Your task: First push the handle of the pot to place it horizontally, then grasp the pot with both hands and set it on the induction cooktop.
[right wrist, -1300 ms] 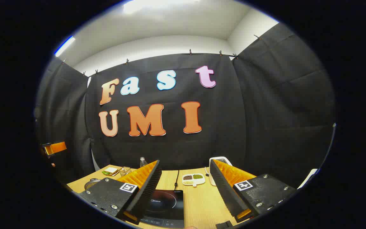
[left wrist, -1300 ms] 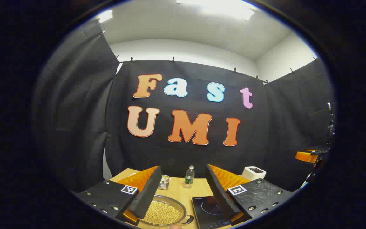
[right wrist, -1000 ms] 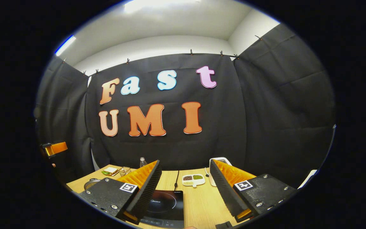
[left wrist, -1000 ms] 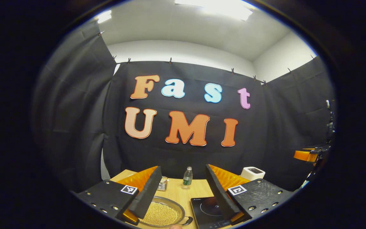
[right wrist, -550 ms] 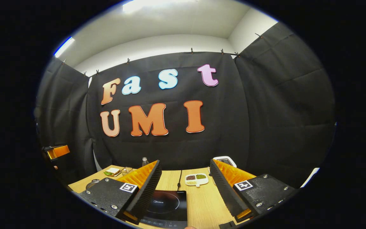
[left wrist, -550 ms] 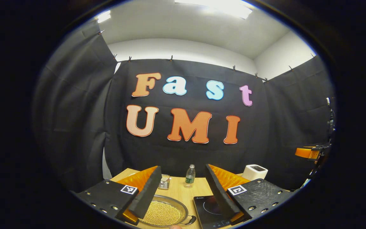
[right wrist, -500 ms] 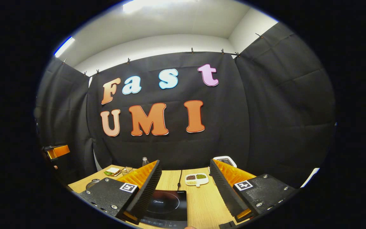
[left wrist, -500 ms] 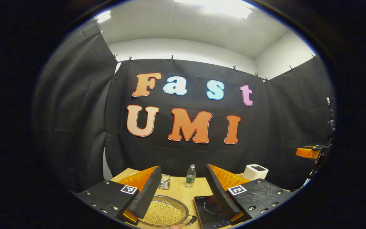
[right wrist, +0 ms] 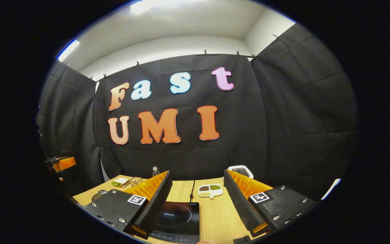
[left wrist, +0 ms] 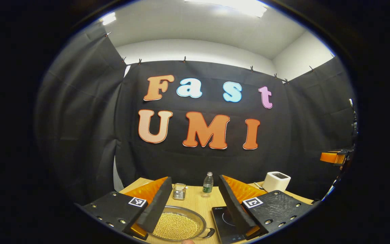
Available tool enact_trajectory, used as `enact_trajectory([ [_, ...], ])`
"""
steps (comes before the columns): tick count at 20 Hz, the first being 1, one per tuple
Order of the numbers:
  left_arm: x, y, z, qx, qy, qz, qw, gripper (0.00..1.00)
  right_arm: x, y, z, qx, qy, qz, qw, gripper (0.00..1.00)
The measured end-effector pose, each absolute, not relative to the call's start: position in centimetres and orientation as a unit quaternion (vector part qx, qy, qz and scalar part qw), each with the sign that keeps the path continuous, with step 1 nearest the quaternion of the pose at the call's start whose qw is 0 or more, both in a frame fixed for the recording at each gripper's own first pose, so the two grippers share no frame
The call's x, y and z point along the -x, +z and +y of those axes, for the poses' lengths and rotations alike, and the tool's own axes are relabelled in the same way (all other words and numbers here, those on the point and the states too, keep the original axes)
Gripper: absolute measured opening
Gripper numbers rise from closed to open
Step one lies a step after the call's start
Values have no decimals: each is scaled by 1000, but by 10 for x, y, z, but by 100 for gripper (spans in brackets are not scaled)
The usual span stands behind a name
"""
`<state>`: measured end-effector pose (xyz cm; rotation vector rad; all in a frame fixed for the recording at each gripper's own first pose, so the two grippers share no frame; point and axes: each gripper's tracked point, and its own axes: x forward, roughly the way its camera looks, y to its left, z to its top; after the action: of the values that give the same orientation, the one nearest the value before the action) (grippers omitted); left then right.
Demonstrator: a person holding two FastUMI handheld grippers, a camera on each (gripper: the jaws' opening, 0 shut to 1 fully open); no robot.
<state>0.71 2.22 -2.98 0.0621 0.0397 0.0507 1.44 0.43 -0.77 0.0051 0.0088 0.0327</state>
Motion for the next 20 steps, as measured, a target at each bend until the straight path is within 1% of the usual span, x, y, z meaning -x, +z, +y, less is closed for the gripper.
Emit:
enact_trajectory([
  [2,-8,-43,22,-38,24,34,998,87,-16,-10,5,-1,17,4,1000,95],
  [5,-5,-73,17,-38,7,76,996,88,-18,-14,8,-2,20,7,1000,95],
  [8,-4,-87,13,-49,-5,97,994,87,-19,-17,7,2,18,11,1000,95],
  [9,-3,-93,11,-54,-11,104,993,92,-19,-18,7,2,18,11,1000,95],
  [10,-1,-104,8,-56,-19,118,991,92,-19,-20,6,2,18,12,1000,95],
  [12,8,-125,1,-52,-36,148,987,81,-20,-21,4,2,17,13,1000,95],
  [13,11,-133,0,-50,-42,158,985,82,-21,-21,1,3,13,13,1000,95],
  [15,18,-150,-7,-53,-61,177,981,64,-24,-22,-4,4,5,14,1000,95],
  [16,22,-162,-12,-55,-70,191,978,63,-23,-23,-5,4,5,15,1000,95],
  [17,25,-173,-14,-56,-79,203,974,46,-23,-26,-5,3,5,17,1000,95],
  [19,32,-191,-19,-54,-93,229,968,40,-23,-28,-5,5,6,21,1000,95],
  [20,36,-200,-18,-50,-98,239,965,29,-23,-29,-5,5,7,22,1000,95],
])
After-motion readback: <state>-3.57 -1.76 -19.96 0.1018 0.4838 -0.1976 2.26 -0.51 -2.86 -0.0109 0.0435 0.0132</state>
